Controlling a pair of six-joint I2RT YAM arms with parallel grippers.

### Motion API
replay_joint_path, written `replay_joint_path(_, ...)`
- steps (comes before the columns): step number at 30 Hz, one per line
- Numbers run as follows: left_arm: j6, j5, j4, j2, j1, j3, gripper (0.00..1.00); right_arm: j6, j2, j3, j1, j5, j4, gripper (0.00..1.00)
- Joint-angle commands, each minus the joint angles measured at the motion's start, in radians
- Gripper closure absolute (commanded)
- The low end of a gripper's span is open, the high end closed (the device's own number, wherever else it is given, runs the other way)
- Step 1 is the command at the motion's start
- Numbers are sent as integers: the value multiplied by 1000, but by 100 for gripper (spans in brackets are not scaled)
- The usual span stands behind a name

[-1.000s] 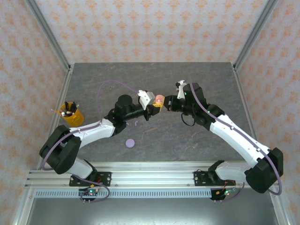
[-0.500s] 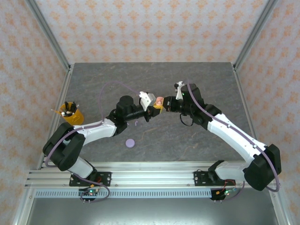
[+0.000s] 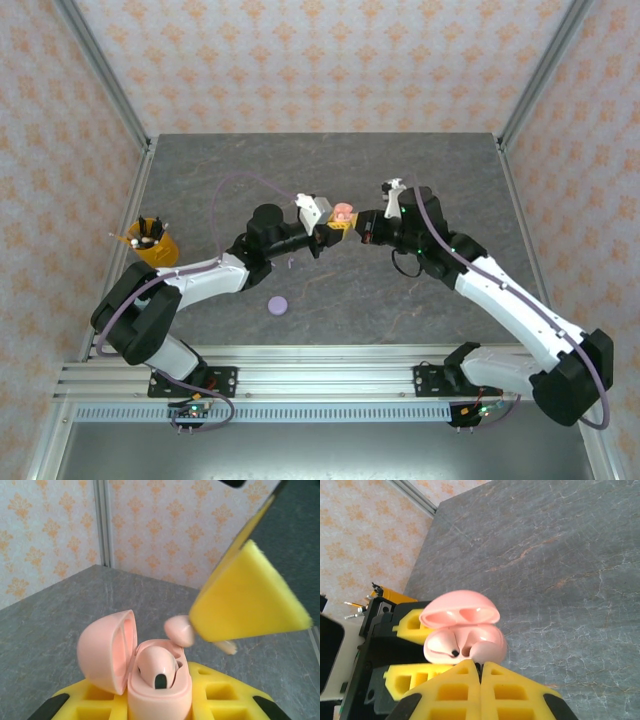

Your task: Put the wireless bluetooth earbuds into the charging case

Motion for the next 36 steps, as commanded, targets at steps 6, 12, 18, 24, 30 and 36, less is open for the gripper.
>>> replay_joint_path(6, -56, -5, 114, -8, -10, 39, 100, 57, -77, -83, 3, 62, 157, 95)
replay_joint_path(12, -66, -7, 110, 1, -11, 50, 100, 72, -105, -111, 2, 104, 266, 96)
replay_joint_path(18, -77, -11, 110, 10, -14, 53, 100, 77, -98, -104, 2, 119, 329, 96)
replay_joint_path(24, -97, -8, 116, 16, -17, 71, 100, 94, -67, -112, 3, 128, 409, 96)
replay_joint_path(30, -104, -3, 104, 19, -22, 96, 100, 104, -40, -121, 3, 131, 468, 96)
replay_joint_path(36, -135, -2, 124, 30, -23, 113, 100, 111, -22, -131, 3, 125, 497, 96)
